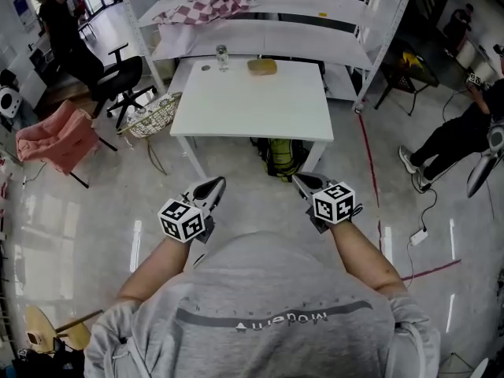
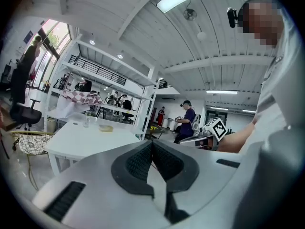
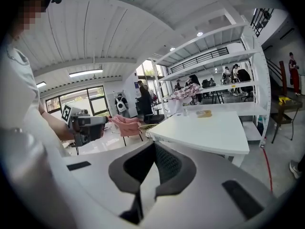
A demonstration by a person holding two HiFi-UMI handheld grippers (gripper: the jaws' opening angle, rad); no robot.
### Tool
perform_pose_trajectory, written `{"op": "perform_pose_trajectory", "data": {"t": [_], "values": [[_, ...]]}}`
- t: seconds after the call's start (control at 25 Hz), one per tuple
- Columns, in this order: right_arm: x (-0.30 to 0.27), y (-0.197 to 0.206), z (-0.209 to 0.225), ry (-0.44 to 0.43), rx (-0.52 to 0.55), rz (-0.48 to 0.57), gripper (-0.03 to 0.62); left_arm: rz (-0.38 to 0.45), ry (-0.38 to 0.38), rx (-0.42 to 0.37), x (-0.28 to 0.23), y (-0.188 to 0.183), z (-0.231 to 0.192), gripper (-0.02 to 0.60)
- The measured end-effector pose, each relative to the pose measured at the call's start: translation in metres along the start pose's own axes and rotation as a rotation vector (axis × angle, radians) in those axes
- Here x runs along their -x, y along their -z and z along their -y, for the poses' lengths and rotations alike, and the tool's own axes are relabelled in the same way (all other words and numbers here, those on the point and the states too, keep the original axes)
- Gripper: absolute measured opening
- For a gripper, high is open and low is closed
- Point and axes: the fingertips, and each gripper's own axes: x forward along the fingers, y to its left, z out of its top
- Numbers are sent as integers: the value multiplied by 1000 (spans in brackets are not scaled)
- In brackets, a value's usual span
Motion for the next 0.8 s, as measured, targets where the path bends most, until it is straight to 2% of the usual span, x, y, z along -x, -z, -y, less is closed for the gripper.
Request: {"op": "perform_pose_trajectory", "data": {"t": [0.16, 0.4, 0.64, 0.8], "values": [[-4, -3, 13, -9, -10, -5, 25, -5, -10, -4, -10, -4, -3, 9], [-27, -5, 27, -10, -14, -23, 25, 0, -11, 6, -24, -4, -31, 9], [-74, -21, 46, 22, -27, -23, 25, -12, 22, 25, -47, -7, -91, 9], [-117, -43, 61, 51, -37, 3, 25, -12, 66, 26, -73, -23, -142, 9]]}}
